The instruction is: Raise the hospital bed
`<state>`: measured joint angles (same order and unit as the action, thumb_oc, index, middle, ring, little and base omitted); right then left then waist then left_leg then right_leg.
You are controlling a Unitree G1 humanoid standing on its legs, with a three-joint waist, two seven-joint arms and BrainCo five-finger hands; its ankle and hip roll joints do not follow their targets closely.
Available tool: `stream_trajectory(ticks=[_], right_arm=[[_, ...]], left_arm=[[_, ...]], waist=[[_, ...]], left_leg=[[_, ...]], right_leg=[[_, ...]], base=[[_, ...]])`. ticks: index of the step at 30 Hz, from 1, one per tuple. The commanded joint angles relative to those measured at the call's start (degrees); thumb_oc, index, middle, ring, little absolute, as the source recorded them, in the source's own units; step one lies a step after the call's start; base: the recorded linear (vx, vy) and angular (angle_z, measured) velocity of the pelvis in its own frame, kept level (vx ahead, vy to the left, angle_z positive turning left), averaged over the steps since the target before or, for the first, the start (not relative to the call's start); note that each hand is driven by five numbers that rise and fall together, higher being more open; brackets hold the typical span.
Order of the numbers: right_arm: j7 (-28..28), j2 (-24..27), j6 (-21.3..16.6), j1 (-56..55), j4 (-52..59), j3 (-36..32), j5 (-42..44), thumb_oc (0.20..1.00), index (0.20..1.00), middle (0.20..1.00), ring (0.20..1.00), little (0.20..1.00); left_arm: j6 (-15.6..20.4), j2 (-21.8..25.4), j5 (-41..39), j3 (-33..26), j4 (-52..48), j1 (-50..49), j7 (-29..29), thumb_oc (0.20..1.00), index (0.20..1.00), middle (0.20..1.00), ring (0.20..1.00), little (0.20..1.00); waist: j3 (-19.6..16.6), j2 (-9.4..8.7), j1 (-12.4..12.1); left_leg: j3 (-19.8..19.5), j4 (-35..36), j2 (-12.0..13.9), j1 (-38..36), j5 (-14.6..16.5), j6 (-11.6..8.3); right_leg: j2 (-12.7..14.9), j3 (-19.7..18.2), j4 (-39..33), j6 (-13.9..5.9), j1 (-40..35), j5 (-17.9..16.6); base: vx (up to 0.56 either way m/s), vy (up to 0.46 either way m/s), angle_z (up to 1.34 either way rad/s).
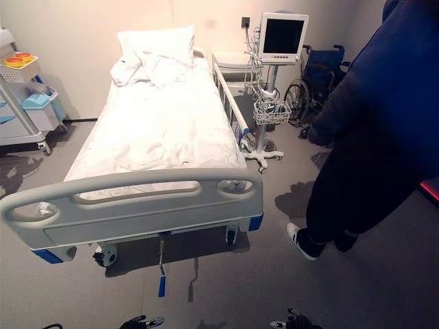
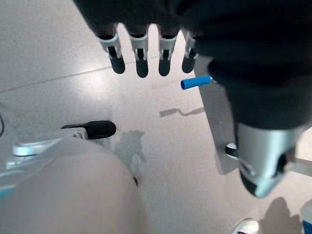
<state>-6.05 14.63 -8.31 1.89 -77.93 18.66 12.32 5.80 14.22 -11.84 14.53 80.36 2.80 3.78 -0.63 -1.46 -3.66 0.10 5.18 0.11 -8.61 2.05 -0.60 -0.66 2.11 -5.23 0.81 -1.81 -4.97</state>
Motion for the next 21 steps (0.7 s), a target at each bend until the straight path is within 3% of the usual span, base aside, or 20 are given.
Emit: stream_trajectory(ticks=[1,16,21], right_arm=[[-0.39,1.5,0.53,3.16,-3.4,0.95,-1.18,1.0,1.0,1.0,1.0,1.0],[-0.44,1.01,0.43,2.79,-3.74,0.9,-0.94,1.0,1.0,1.0,1.0,1.0],[0.13,1.76,0.44,4.3,-2.61,0.98,0.19,1.0,1.0,1.0,1.0,1.0]], left_arm=[[0.27,-1.57,3.21,-1.31,4.43,2.65,0.78,1.0,1.0,1.0,1.0,1.0],[0.37,-1.51,3.82,-1.26,4.01,2.87,0.26,1.0,1.0,1.0,1.0,1.0],[0.48,-1.38,2.3,-1.15,3.09,4.26,-0.64,1.0,1.0,1.0,1.0,1.0]], waist=[[-0.43,0.03,0.53],[-0.23,0.14,0.25],[1.84,0.52,0.61]], left_leg=[[0.55,-0.18,-3.41,0.44,-0.51,0.81],[0.32,-0.18,-3.36,0.23,-0.85,0.86],[0.43,-0.18,-3.3,1.57,-1.35,1.04]], right_leg=[[0.52,0.92,3.7,-4.99,-3.06,2.96],[0.54,1.08,4.09,-4.73,-3.09,3.07],[0.45,0.72,5.26,-4.65,-0.9,3.14]], base=[[0.0,0.0,0.0],[0.0,-0.001,0.0],[-0.03,0.003,-0.02]])
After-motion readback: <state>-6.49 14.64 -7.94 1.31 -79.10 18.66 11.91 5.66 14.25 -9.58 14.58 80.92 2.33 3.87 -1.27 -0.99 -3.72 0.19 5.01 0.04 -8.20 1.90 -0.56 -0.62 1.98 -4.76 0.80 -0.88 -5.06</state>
